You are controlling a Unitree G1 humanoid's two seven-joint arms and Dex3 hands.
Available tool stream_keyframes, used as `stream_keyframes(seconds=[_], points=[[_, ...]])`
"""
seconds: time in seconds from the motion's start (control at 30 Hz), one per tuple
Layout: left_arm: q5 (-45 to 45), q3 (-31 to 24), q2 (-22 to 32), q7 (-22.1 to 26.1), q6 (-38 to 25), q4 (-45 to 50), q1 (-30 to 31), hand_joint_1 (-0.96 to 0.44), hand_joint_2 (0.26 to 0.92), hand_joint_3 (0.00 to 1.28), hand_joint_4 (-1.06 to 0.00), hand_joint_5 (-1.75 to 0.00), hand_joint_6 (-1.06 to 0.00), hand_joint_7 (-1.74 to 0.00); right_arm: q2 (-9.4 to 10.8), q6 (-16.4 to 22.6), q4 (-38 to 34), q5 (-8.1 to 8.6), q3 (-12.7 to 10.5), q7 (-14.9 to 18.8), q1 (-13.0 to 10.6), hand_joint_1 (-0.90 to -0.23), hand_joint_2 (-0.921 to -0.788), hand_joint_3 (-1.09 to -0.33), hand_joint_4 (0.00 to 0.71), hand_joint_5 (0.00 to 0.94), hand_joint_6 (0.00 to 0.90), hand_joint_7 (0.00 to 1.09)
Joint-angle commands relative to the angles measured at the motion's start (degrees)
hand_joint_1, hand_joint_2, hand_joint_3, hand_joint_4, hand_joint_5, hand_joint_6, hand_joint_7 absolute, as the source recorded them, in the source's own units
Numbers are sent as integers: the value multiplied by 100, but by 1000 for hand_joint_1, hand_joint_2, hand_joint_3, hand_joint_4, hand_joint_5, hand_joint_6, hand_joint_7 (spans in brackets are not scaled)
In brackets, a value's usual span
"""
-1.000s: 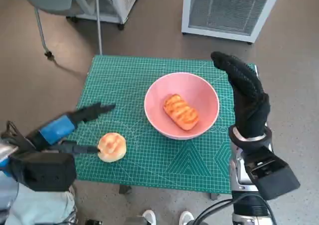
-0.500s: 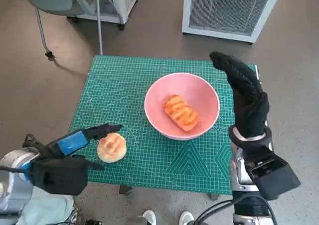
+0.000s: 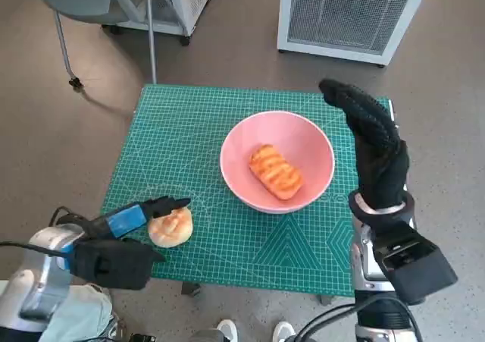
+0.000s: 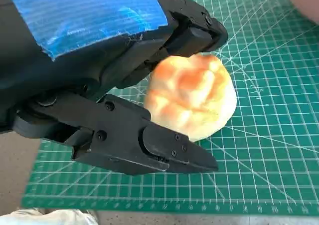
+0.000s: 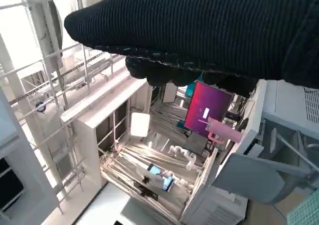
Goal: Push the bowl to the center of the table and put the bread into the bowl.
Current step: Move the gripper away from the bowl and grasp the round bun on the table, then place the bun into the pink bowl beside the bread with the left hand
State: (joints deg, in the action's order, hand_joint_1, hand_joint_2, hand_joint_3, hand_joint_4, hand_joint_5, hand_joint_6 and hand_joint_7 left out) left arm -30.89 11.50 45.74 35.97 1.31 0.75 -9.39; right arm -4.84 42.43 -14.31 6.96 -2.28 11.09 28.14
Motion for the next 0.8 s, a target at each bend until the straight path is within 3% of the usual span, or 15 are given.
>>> stream_keyframes(seconds=[0.03,0.2,0.27,0.3,0.33,0.37,0.5,0.67,0.8], points=[[-204,225,-209,-465,312,-517,-146,-65,794,17,-205,-51,-330,-47,-31,-105,-22,50,-13,62,-68,-500,-921,-794,282,36,-1,721],[-546,417,-326,-1405,940,-1200,-306,1,845,41,-414,-118,-473,-147,-26,-110,-32,45,-10,52,-58,-497,-921,-794,282,36,-1,718],[-692,472,-347,-1850,1227,-1470,-367,18,881,34,-505,-265,-459,-480,-18,-107,-38,40,-8,46,-54,-493,-921,-795,282,36,-1,717],[-749,492,-354,-2036,1349,-1586,-395,14,889,70,-503,-475,-464,-656,-15,-105,-40,37,-6,44,-53,-492,-921,-796,282,36,-1,717],[-824,513,-352,-2257,1482,-1692,-422,9,901,136,-483,-795,-456,-926,-12,-105,-30,33,-4,41,-57,-491,-921,-796,281,36,-1,717],[-876,533,-349,-2418,1586,-1787,-452,6,908,157,-506,-993,-463,-1059,-8,-103,-32,28,-2,38,-55,-490,-921,-797,281,36,-1,717],[-1024,582,-304,-2945,1962,-2079,-572,2,913,152,-597,-1248,-526,-1162,-6,-87,-61,15,-4,32,-47,-490,-921,-797,282,37,-1,716],[-947,471,-226,-3154,2205,-2119,-669,1,916,141,-628,-1270,-541,-1205,0,-73,-85,20,-10,28,-37,-491,-921,-796,282,37,-1,716],[-694,240,-166,-3070,2268,-1906,-698,1,919,167,-576,-1289,-518,-1281,7,-54,-114,23,-13,28,-25,-492,-921,-795,282,37,-1,716]])
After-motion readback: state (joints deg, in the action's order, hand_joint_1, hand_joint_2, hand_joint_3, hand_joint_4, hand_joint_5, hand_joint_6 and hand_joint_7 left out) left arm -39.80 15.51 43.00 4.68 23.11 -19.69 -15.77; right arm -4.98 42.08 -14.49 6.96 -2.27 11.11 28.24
